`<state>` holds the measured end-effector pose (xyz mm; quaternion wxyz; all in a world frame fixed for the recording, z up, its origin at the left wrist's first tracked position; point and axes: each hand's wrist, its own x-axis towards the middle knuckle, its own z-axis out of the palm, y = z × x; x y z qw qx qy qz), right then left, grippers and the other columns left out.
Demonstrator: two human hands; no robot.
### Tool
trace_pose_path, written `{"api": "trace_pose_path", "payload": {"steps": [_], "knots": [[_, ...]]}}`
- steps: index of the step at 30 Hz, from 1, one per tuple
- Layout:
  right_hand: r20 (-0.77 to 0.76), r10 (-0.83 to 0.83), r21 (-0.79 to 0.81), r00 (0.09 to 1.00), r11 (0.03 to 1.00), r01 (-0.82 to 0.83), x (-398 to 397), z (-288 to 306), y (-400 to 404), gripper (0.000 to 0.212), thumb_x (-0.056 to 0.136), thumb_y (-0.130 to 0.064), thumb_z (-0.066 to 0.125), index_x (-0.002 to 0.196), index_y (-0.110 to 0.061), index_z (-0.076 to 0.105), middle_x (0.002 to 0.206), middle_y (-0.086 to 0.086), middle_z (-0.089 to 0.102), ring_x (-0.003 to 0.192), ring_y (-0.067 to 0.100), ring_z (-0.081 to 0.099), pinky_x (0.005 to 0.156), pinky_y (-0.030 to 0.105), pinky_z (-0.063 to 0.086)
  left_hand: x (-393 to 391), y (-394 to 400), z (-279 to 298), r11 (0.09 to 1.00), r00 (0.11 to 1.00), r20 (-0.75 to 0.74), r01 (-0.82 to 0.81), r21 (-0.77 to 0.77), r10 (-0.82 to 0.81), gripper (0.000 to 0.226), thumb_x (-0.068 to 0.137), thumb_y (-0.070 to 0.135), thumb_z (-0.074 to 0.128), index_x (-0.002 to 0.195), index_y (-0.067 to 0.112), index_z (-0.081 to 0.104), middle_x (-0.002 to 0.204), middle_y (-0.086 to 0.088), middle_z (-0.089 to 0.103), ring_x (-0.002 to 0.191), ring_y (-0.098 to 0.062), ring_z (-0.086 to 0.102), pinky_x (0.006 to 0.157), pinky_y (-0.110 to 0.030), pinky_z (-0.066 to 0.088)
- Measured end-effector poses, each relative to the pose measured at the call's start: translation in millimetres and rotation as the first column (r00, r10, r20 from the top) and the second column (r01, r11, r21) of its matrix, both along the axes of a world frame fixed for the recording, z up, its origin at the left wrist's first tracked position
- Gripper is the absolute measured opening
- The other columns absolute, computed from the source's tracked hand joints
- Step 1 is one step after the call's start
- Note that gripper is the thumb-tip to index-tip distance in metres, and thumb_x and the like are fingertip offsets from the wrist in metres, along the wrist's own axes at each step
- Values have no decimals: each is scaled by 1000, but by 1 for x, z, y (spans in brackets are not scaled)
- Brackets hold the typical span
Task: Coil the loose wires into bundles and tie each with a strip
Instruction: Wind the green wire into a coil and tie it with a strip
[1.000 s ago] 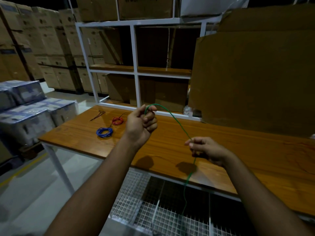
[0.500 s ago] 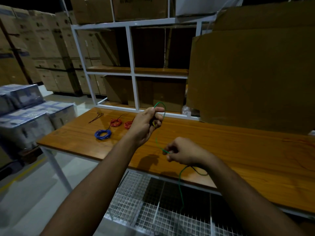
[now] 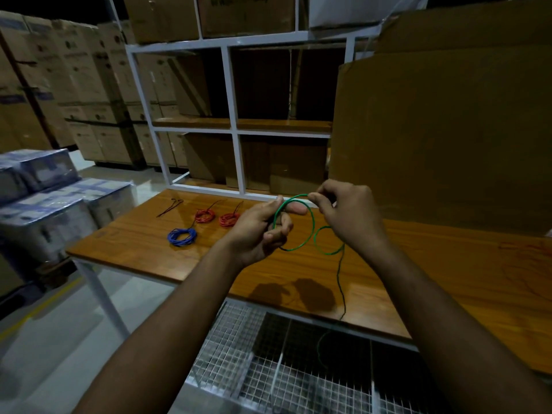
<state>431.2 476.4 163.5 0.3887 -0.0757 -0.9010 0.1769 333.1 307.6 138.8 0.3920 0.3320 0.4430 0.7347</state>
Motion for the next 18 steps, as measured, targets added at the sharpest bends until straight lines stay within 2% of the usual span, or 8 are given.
{"api": "trace_pose_path", "payload": {"steps": [2, 3, 5, 7, 11, 14, 18], "knots": [[30, 33, -154, 999, 988, -28, -2, -4, 4, 29, 94, -46, 60, 72, -27, 64, 65, -8, 63, 60, 2, 56, 50, 22, 38, -3, -2, 1, 996, 994, 88, 64, 58, -69, 42, 105, 33, 34, 107, 1, 62, 62, -2, 56, 37, -3, 39, 37, -14, 27], [52, 104, -268, 993, 960, -87, -3, -6, 4, 30, 95, -45, 59, 72, -26, 65, 64, -8, 63, 59, 0, 56, 51, 22, 37, -4, -2, 2, 994, 988, 124, 84, 69, -92, 42, 105, 34, 34, 103, 3, 63, 62, 0, 54, 37, -3, 38, 37, -14, 28], [53, 310, -512, 949, 824, -241, -2, -10, 2, 25, 99, -35, 56, 81, -24, 69, 61, -14, 61, 52, -2, 51, 51, 19, 36, -4, -3, 4, 992, 977, 179, 107, 64, -117, 41, 105, 34, 35, 97, 5, 63, 59, 3, 50, 38, -3, 37, 38, -14, 27], [-5, 432, -664, 902, 673, -326, -2, -15, 0, 23, 102, -28, 53, 90, -19, 71, 54, -18, 56, 43, 1, 39, 43, 20, 28, -2, -2, 6, 995, 976, 195, 91, 34, -96, 38, 104, 33, 36, 94, 6, 60, 58, 3, 48, 38, -2, 36, 38, -14, 27], [-56, 472, -782, 880, 526, -333, -3, -16, 2, 23, 100, -31, 57, 95, -16, 75, 72, -6, 65, 46, 8, 28, 44, 22, 20, 1, 0, 9, 998, 979, 201, 46, -32, -38, 34, 101, 31, 38, 89, 7, 58, 55, 2, 47, 38, -4, 36, 40, -16, 24], [-23, 509, -842, 861, 455, -291, -2, -14, 3, 24, 99, -31, 58, 93, -15, 74, 71, -3, 65, 43, 7, 26, 42, 20, 18, 1, 0, 9, 998, 975, 223, 36, -57, -23, 35, 101, 31, 38, 88, 7, 58, 54, 2, 45, 38, -4, 35, 39, -16, 24], [0, 438, -839, 899, 490, -239, -4, -9, 5, 29, 100, -31, 56, 79, -17, 69, 59, -7, 54, 39, 4, 28, 38, 18, 20, 6, 2, 5, 995, 977, 211, 2, -100, 19, 36, 103, 31, 36, 87, 8, 58, 56, 1, 44, 42, -7, 35, 42, -19, 28]]}}
